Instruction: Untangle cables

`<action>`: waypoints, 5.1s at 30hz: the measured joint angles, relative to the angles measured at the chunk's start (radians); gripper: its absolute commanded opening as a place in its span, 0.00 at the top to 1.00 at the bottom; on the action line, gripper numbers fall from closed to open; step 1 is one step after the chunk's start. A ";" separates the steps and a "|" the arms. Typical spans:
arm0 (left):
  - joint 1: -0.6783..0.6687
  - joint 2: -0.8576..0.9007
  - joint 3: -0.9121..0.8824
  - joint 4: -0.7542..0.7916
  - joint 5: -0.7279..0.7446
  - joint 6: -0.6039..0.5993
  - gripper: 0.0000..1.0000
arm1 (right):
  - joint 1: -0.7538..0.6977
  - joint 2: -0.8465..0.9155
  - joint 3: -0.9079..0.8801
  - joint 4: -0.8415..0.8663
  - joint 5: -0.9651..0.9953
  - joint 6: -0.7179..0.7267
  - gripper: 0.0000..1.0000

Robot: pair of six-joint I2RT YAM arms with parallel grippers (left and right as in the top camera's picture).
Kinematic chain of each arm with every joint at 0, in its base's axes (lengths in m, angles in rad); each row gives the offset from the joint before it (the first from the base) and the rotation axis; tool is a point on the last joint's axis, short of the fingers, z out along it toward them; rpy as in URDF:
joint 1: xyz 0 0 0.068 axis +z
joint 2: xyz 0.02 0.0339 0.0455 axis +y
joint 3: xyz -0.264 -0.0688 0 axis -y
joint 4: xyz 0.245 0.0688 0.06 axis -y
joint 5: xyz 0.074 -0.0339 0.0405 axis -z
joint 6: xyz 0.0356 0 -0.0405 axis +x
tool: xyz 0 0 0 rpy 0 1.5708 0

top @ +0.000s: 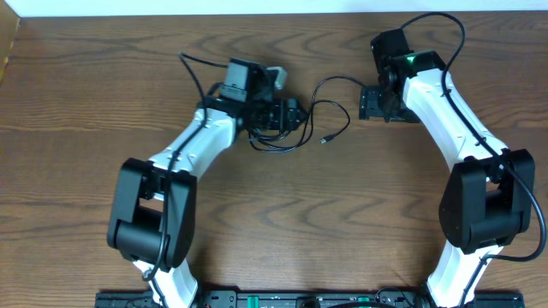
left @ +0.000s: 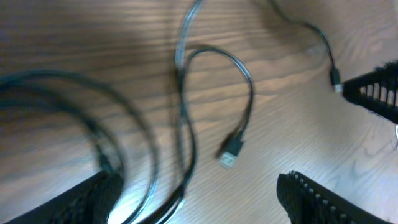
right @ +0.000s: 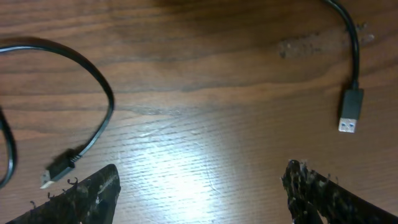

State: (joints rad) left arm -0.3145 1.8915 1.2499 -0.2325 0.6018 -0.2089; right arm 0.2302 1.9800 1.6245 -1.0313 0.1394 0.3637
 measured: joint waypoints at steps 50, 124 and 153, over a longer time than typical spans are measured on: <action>-0.090 0.143 0.002 0.051 -0.242 -0.076 0.49 | -0.004 0.001 0.000 -0.022 0.001 0.000 0.19; 0.013 -0.827 -0.002 -0.314 -0.891 -0.015 0.89 | 0.321 0.108 -0.003 0.116 -0.368 -0.084 0.17; 0.013 -0.964 -0.002 -0.260 -0.847 -0.027 0.88 | 0.541 0.149 -0.004 0.257 -0.274 0.200 0.27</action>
State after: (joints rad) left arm -0.3016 0.9276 1.2484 -0.4927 -0.2455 -0.2356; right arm 0.7708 2.1292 1.6207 -0.7746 -0.1341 0.5636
